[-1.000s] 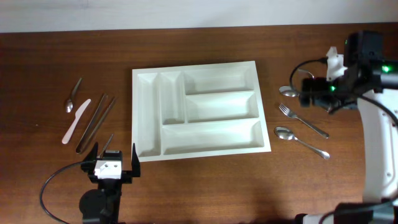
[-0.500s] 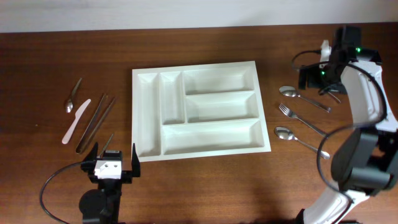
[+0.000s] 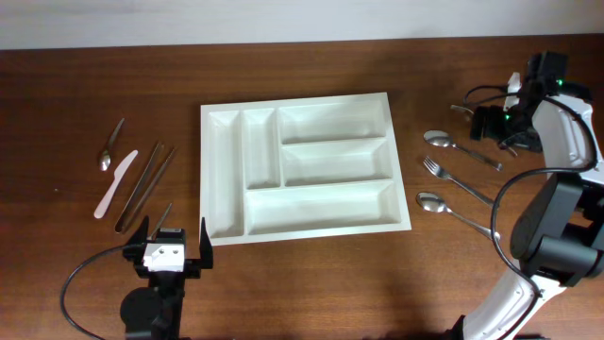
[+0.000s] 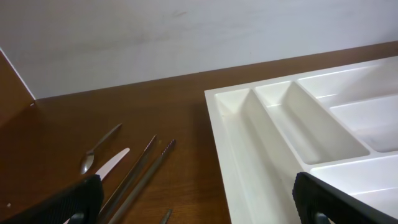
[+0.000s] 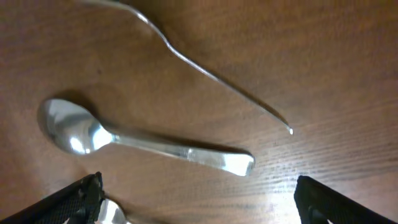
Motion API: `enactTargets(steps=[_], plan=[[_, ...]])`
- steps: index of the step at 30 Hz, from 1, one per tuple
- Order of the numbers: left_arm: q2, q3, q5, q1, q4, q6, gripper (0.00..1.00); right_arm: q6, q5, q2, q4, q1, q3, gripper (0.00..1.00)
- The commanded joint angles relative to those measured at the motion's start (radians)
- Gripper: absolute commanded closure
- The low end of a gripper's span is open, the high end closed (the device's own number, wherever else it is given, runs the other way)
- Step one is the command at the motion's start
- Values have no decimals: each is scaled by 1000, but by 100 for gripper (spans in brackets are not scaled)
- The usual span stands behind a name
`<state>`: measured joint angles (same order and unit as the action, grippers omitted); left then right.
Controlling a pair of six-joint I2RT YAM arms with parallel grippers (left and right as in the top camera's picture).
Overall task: Pack container
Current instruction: 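Move the right gripper over the fork on the right side, then lower the right gripper and grasp the silver fork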
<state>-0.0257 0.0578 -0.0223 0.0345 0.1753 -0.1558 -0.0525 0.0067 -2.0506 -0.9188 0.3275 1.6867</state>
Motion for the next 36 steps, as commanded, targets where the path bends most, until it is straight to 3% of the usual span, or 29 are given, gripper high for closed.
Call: enactTargets(steps=[1, 18, 28, 36], plan=[[8, -8, -4, -4, -3, 12, 1, 8, -2, 1, 35, 0, 16, 1], [8, -8, -4, -4, -3, 12, 1, -57, 6, -92, 146, 1, 16, 1], [8, -8, -4, -4, -3, 12, 1, -337, 6, -110, 107, 1, 16, 1], [8, -8, -4, -4, -3, 12, 1, -385, 9, -111, 93, 15, 16, 1]])
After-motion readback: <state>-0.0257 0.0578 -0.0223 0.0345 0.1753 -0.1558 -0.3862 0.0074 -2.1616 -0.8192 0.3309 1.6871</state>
